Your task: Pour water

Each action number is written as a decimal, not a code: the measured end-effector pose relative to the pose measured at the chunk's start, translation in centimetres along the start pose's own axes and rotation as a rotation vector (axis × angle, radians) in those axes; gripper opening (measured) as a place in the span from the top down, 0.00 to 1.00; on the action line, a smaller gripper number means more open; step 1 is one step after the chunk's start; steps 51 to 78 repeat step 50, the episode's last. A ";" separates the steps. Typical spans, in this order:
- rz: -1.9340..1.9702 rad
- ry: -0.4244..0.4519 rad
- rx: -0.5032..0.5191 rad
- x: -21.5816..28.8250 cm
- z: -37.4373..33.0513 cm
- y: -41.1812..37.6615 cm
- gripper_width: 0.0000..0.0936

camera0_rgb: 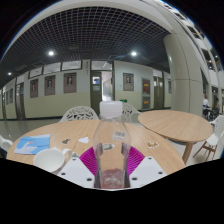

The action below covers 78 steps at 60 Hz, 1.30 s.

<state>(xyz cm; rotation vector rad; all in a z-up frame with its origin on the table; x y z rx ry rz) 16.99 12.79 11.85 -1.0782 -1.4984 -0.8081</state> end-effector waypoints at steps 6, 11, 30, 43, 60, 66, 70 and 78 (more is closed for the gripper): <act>-0.001 -0.006 -0.013 -0.1 0.0 -0.1 0.53; 0.007 -0.068 -0.007 -0.4 0.1 -0.8 0.24; 0.005 -0.035 0.093 1.1 -13.4 -5.7 0.10; 0.083 -0.063 0.256 -2.6 -19.7 -11.5 0.10; 0.106 -0.068 0.306 -4.7 -20.6 -12.8 0.10; 0.106 -0.068 0.306 -4.7 -20.6 -12.8 0.10; 0.106 -0.068 0.306 -4.7 -20.6 -12.8 0.10; 0.106 -0.068 0.306 -4.7 -20.6 -12.8 0.10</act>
Point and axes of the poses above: the point between the fingertips, and its own axes, seen from behind it with the camera up: y to the right, x up, z forward, the way the camera looks, the point moved 10 cm from there along -z, backward, against the way the camera looks, and after that the axes turned 13 degrees about x, right-handed, at the moved point
